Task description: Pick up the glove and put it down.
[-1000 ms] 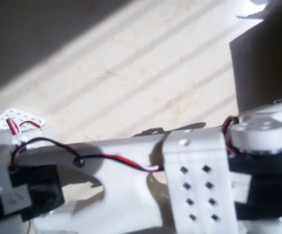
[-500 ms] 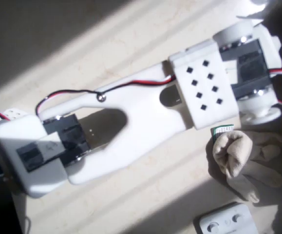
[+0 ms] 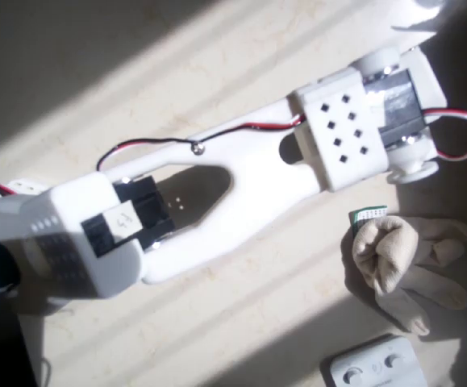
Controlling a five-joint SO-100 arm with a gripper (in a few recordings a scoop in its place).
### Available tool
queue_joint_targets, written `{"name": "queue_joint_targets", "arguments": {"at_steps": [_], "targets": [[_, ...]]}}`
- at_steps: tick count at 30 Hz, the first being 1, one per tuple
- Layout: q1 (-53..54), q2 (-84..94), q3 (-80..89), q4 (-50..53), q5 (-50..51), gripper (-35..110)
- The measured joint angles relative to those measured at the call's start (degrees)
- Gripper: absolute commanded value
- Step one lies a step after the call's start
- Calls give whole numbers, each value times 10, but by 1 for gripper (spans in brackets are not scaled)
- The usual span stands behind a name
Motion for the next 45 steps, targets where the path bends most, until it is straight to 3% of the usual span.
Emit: {"name": "queue_joint_targets", "arguments": {"at_steps": [30,37,45], "targets": [[4,63,4,-1,0,0],[11,235,157,-7,0,0],[14,482,403,-102,0,0]]}}
